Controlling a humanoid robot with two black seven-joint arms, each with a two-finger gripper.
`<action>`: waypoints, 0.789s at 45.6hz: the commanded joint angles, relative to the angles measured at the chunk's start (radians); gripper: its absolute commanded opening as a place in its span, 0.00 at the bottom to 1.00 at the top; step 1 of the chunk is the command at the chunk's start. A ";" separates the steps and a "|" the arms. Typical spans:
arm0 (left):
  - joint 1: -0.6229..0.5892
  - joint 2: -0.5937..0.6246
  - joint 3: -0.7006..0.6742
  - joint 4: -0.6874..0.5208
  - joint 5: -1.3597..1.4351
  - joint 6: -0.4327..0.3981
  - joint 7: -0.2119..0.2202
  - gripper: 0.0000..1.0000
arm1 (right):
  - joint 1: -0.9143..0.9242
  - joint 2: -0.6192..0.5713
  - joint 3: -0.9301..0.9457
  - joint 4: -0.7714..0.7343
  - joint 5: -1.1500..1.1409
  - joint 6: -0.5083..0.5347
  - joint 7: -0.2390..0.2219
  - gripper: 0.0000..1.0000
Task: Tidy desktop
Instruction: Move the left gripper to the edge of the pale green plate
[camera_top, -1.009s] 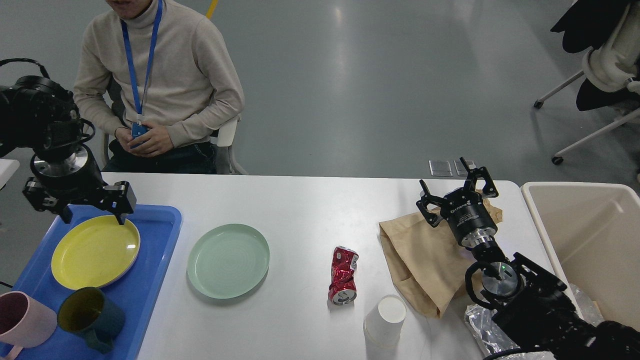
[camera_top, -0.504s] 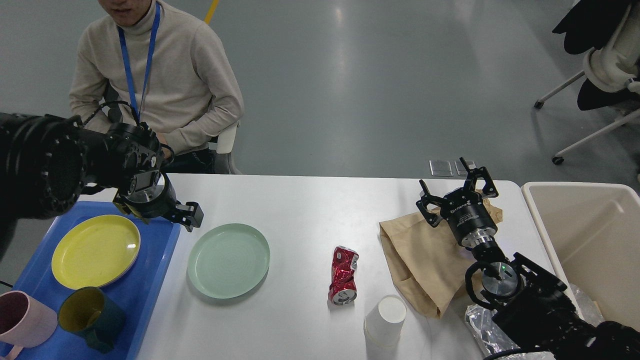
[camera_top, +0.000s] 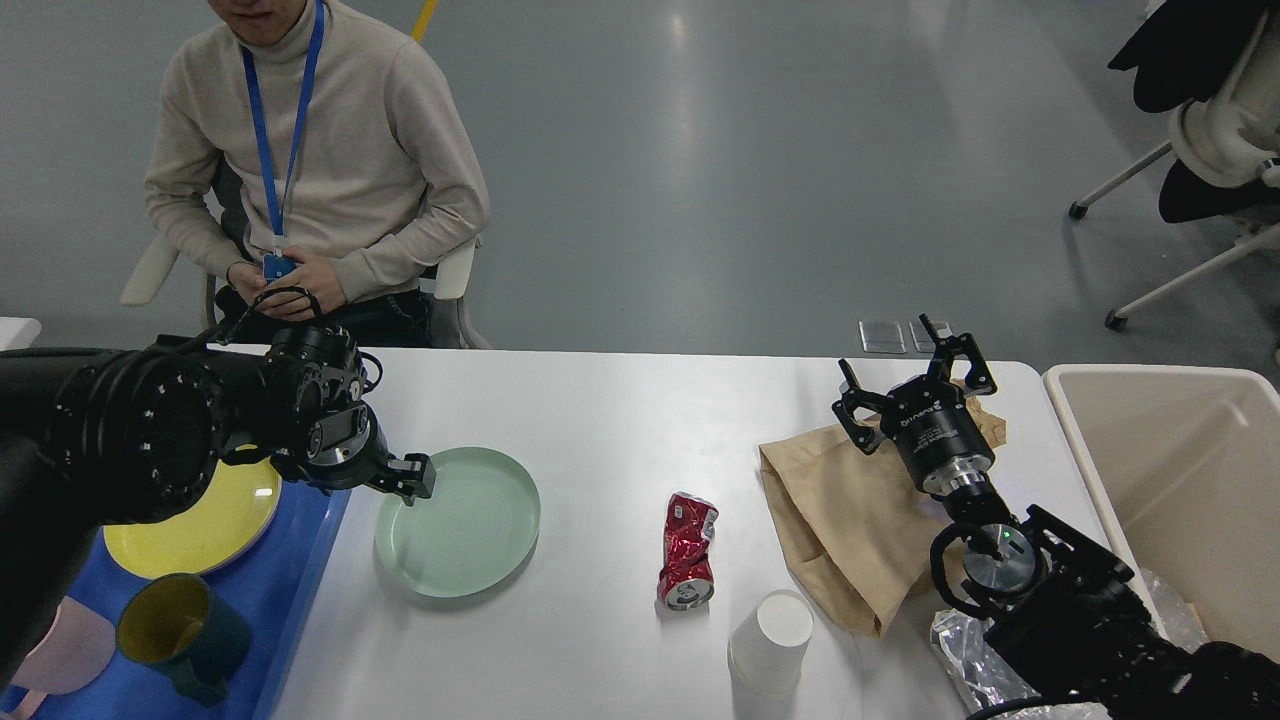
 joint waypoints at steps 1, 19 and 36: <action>0.025 0.001 -0.024 0.016 0.000 -0.005 0.002 0.90 | 0.000 0.000 0.000 0.000 0.000 0.000 0.000 1.00; 0.070 0.006 -0.052 0.018 0.000 -0.007 0.004 0.90 | 0.000 0.000 0.000 0.000 0.000 0.000 0.000 1.00; 0.125 0.003 -0.081 0.056 -0.001 0.004 0.004 0.86 | 0.000 0.000 0.000 0.000 0.000 0.000 0.000 1.00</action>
